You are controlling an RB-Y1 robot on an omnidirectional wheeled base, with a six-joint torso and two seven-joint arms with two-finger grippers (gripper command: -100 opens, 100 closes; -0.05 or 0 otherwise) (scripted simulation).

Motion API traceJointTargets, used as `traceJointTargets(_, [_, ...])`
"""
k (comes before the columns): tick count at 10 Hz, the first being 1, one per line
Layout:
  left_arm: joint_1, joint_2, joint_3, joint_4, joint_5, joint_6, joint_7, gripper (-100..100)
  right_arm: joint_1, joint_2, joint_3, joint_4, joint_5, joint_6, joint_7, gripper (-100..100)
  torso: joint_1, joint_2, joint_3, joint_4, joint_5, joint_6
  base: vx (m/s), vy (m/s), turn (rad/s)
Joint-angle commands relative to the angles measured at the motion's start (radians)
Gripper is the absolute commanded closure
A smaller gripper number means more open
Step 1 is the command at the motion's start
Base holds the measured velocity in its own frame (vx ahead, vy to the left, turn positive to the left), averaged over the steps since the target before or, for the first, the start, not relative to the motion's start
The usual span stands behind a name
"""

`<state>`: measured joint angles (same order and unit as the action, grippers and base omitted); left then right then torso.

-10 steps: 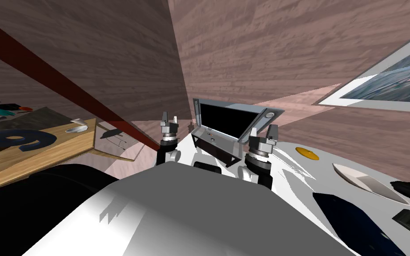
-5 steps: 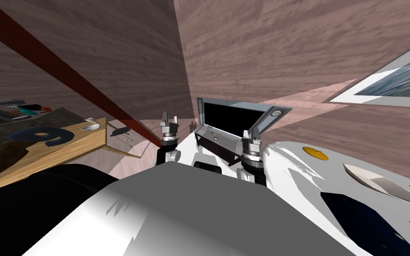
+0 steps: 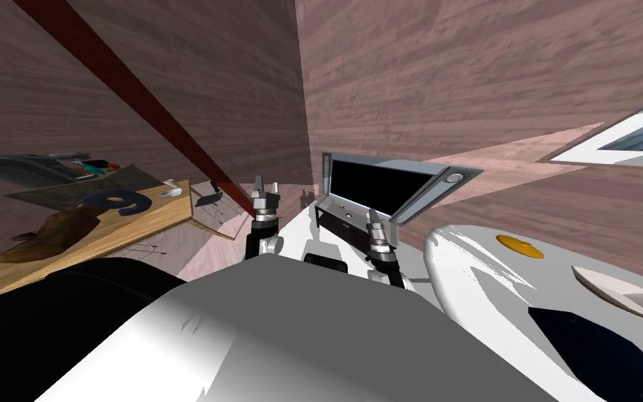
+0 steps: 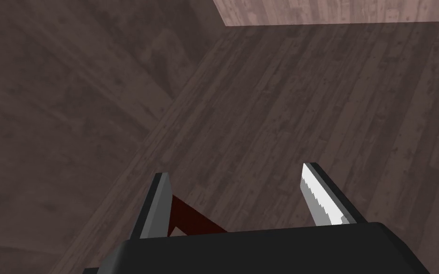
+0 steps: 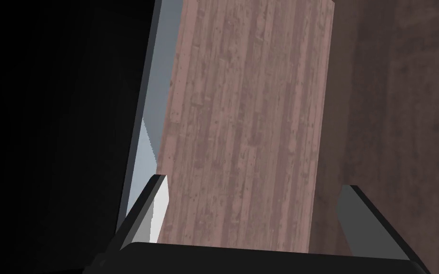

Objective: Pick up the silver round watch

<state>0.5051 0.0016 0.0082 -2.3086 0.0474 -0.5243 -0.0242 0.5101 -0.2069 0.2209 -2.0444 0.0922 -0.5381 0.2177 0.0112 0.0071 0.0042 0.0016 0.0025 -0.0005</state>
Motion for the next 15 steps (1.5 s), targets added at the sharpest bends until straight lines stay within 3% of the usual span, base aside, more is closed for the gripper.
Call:
traceJointTargets(1, [0.0, 0.0, 0.0, 0.0, 0.0, 0.0, 0.0, 0, 0.011, -0.03, 0.006, 0.014, -0.002, 0.004, 0.013, -100, 0.0, 0.0, 0.0, 0.0, 0.0, 0.0, -0.065, 0.129, 0.021])
traceJointTargets(3, [0.0, 0.0, 0.0, 0.0, 0.0, 0.0, 0.0, 0, 0.005, -0.096, 0.047, 0.078, 0.009, 0.026, 0.07, -100, -0.005, -0.002, -0.001, 0.0, -0.001, 0.001, -0.052, 0.116, 0.106])
traceJointTargets(6, [0.0, 0.0, 0.0, 0.0, 0.0, 0.0, 0.0, 0, 0.001, -0.131, 0.069, 0.127, 0.016, 0.037, 0.1, -100, -0.006, -0.004, -0.002, -0.001, -0.001, 0.0, -0.028, 0.087, 0.093])
traceJointTargets(8, [0.0, 0.0, 0.0, 0.0, 0.0, 0.0, 0.0, 0, -0.006, -0.203, 0.114, 0.211, 0.032, 0.063, 0.159, -100, -0.006, -0.006, -0.003, -0.001, -0.001, 0.0, 0.001, 0.126, 0.173])
traceJointTargets(9, [0.0, 0.0, 0.0, 0.0, 0.0, 0.0, 0.0, 0, -0.006, -0.204, 0.114, 0.211, 0.032, 0.063, 0.164, -100, -0.003, -0.006, -0.004, -0.001, -0.001, 0.0, 0.016, 0.093, 0.057])
traceJointTargets(11, [0.0, 0.0, 0.0, 0.0, 0.0, 0.0, 0.0, 0, -0.013, -0.27, 0.163, 0.294, 0.051, 0.091, 0.229, -100, -0.007, -0.008, -0.004, -0.002, -0.001, 0.0, 0.044, 0.098, 0.182])
traceJointTargets(14, [0.0, 0.0, 0.0, 0.0, 0.0, 0.0, 0.0, 0, -0.016, -0.318, 0.187, 0.346, 0.062, 0.106, 0.264, -100, -0.007, -0.01, -0.006, -0.002, -0.001, 0.0, 0.056, 0.077, 0.105])
traceJointTargets(15, [0.0, 0.0, 0.0, 0.0, 0.0, 0.0, 0.0, 0, -0.019, -0.356, 0.21, 0.379, 0.073, 0.122, 0.299, -100, -0.008, -0.009, -0.005, -0.002, -0.001, 0.001, 0.062, 0.053, 0.171])
